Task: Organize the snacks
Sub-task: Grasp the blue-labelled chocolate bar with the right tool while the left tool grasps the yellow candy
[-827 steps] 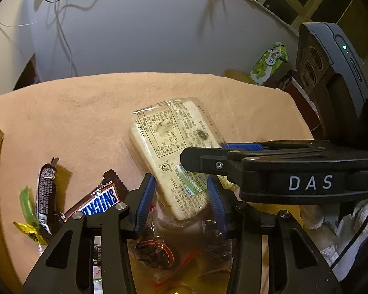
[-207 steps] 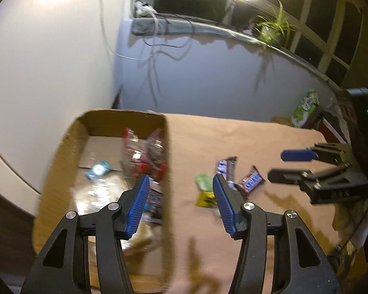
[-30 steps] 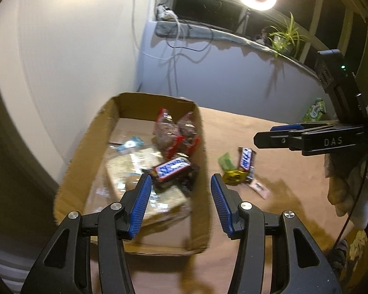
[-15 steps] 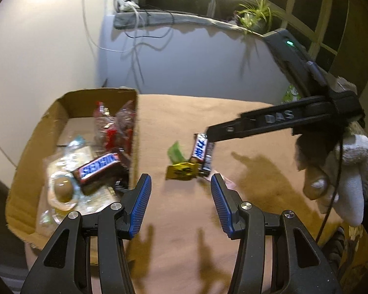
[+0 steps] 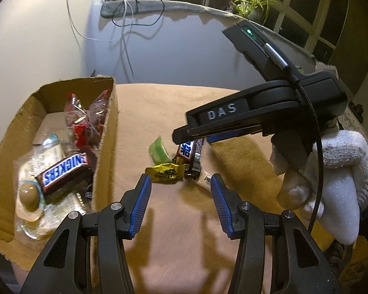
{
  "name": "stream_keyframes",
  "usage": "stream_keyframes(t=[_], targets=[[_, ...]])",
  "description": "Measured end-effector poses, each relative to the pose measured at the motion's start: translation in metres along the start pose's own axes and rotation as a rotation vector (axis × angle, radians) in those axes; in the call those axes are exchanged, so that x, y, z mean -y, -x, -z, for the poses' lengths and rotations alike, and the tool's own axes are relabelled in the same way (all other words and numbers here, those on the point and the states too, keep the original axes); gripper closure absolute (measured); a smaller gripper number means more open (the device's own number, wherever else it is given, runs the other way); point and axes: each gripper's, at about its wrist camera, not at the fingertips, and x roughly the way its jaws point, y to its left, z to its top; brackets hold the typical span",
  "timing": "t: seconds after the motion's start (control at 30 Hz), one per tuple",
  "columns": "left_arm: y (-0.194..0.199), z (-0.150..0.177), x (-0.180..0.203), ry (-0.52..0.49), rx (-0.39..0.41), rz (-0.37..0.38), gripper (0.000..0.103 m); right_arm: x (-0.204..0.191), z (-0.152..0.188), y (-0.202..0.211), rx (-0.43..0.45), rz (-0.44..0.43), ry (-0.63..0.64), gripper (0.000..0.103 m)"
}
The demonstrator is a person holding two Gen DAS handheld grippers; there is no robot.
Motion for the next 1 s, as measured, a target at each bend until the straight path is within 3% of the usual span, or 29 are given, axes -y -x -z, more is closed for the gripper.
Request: stream_keyframes(t=[0.33,0.47,0.6,1.0], targets=[[-0.013,0.002,0.009,-0.026,0.016,-0.048,0.054,-0.011,-0.009,-0.012,-0.016,0.076,0.068,0.039],[-0.011,0.004,0.014,-0.034,0.023,-0.038,0.054,-0.011,-0.009,-0.011,-0.027,0.110,0.118,0.048],[-0.002,0.006,0.024,-0.045,0.044,-0.008,0.054,-0.008,-0.011,-0.010,-0.034,0.113,0.130,0.051],[-0.030,-0.002,0.020,-0.035,-0.011,-0.120,0.054,0.006,-0.011,-0.001,-0.039,0.109,0.170,0.057]])
